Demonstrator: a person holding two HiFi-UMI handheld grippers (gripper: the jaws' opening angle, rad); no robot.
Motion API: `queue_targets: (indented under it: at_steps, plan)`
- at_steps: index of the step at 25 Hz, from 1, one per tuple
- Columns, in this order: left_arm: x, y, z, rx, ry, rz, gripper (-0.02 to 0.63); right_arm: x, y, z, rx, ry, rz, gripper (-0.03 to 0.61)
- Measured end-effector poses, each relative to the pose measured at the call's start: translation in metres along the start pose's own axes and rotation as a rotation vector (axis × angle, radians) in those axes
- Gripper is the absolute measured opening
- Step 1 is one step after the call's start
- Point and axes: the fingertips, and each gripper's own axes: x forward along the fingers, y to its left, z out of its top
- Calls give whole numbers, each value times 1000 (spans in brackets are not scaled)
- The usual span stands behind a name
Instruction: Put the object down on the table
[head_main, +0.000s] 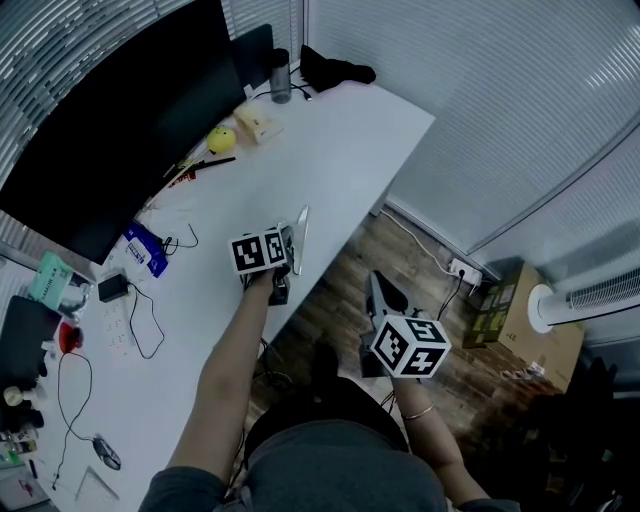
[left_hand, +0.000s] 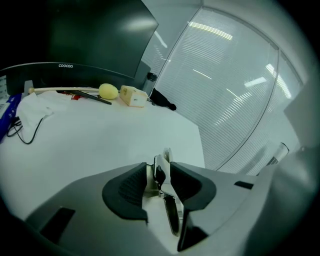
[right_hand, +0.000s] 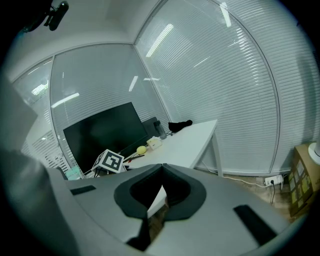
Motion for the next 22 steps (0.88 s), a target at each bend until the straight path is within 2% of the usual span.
queue_targets:
  at_steps: [9,14,22]
  plan:
    - [-24,14,0,-38,-72,13,138,1,6,-3,-10,6,18,5]
    - [-45,23,0,-20,-110,31,132,2,13,-2,-16,6,30,5]
    - [-81,27,0,49,-165,47,87,2,24,-6,-30,10,49,5]
